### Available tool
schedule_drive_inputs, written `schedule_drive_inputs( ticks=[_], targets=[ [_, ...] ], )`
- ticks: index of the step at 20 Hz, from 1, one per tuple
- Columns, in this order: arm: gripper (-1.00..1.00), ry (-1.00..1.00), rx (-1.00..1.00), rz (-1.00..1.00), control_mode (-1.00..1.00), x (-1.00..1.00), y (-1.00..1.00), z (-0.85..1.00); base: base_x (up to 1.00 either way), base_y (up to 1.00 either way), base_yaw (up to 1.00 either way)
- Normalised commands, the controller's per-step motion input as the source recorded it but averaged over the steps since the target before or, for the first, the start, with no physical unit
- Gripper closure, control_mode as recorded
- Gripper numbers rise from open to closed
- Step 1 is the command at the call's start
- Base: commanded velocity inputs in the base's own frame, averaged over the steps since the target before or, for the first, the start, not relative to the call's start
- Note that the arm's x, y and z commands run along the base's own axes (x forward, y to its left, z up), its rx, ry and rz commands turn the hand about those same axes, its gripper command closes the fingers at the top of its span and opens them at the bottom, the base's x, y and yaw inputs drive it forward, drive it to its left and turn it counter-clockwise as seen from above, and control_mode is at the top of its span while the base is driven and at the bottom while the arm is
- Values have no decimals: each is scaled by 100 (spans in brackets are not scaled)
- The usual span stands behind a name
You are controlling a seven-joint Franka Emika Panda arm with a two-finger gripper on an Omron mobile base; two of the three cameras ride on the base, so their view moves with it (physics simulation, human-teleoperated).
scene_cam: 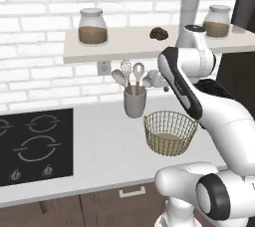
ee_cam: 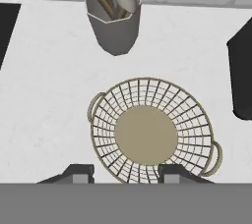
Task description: Open the cabinet, pick up the bread from the cabinet and place it in the basket. Then move the basket to the dining counter.
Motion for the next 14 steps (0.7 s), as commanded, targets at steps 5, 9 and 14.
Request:
schedule_drive_inputs(
  ticks=[5,9,14],
  targets=[
    [-100,-9,0,0,-100,-28,0,1,0,0,0],
    [-100,-25,0,0,-100,-63,-2,19,0,0,0],
    [-100,-8,0,-3,-100,-40,0,94,0,0,0]
  ],
)
